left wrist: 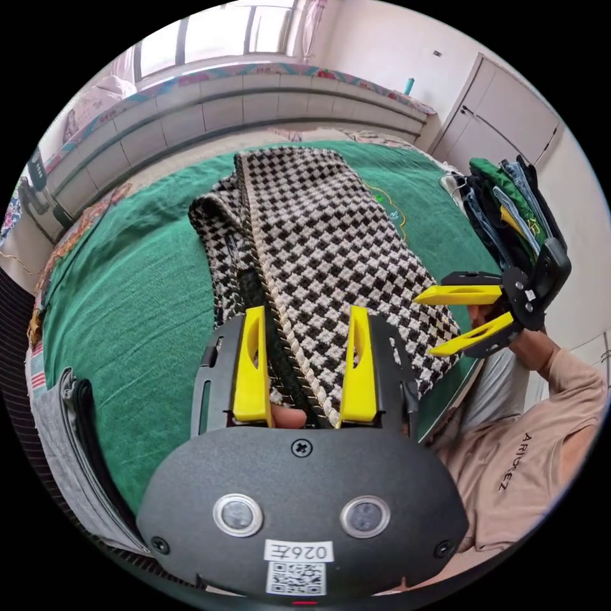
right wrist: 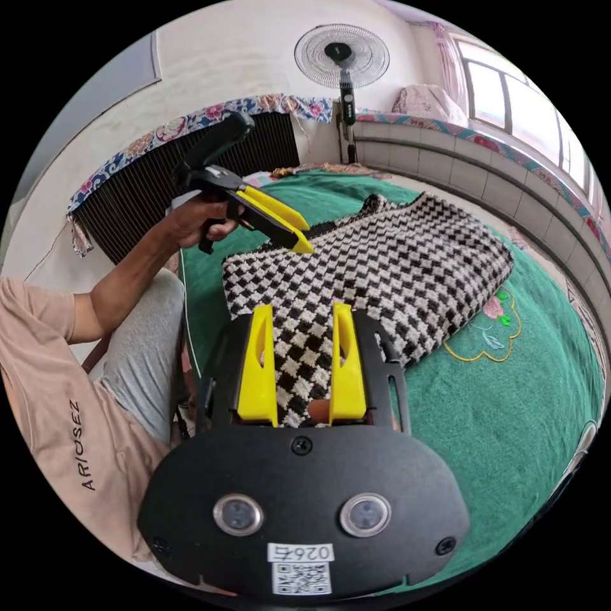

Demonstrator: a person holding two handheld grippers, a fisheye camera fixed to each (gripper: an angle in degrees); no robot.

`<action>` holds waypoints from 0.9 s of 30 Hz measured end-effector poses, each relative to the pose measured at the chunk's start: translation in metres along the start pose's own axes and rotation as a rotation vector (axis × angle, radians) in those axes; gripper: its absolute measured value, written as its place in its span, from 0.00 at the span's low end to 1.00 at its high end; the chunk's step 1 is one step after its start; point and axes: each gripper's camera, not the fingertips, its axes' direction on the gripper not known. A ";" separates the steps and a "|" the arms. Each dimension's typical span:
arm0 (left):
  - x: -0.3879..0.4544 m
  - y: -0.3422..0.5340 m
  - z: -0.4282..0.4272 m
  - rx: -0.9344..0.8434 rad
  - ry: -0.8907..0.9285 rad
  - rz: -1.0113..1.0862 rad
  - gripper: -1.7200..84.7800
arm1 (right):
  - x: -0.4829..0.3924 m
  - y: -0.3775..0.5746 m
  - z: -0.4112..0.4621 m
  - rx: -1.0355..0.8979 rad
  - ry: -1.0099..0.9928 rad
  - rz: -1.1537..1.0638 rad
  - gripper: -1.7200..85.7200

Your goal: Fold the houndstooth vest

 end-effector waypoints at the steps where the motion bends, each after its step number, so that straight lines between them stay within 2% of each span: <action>1: -0.001 -0.008 0.012 -0.058 0.025 0.000 0.22 | 0.000 -0.004 0.019 -0.071 -0.004 0.007 0.13; 5: 0.010 -0.032 0.033 -0.173 -0.030 0.049 0.16 | -0.009 -0.004 0.046 -0.118 0.074 -0.053 0.09; 7: 0.019 -0.042 0.027 -0.152 0.024 0.107 0.08 | -0.006 -0.007 0.035 -0.111 0.056 -0.071 0.04; 9: 0.017 -0.043 0.024 -0.119 0.045 0.089 0.07 | 0.002 -0.004 0.024 -0.086 0.040 -0.040 0.03; 11: 0.010 -0.043 0.012 -0.054 0.102 0.047 0.07 | 0.014 0.000 0.011 -0.052 0.009 -0.008 0.03; 15: 0.012 -0.045 -0.041 0.252 0.315 -0.048 0.06 | 0.056 0.020 -0.045 0.030 -0.086 0.110 0.03; 17: 0.041 -0.059 -0.057 0.351 0.338 -0.031 0.05 | 0.084 0.045 -0.092 0.170 -0.137 0.189 0.04; 18: 0.072 -0.078 -0.062 0.374 0.333 0.010 0.05 | 0.106 0.070 -0.130 0.303 -0.142 0.285 0.05; 21: 0.178 -0.146 -0.055 0.383 0.324 0.184 0.06 | 0.159 0.145 -0.221 0.619 -0.134 0.494 0.06; 23: 0.255 -0.190 -0.023 0.349 0.393 0.309 0.07 | 0.179 0.188 -0.263 0.763 -0.064 0.589 0.05; 24: 0.309 -0.216 0.015 0.264 0.501 0.394 0.09 | 0.186 0.212 -0.285 0.821 0.009 0.644 0.04; 25: 0.362 -0.238 0.065 0.102 0.577 0.457 0.11 | 0.191 0.230 -0.301 0.852 0.086 0.683 0.03; 27: 0.431 -0.247 0.139 -0.112 0.539 0.504 0.12 | 0.198 0.249 -0.318 0.878 0.161 0.727 0.02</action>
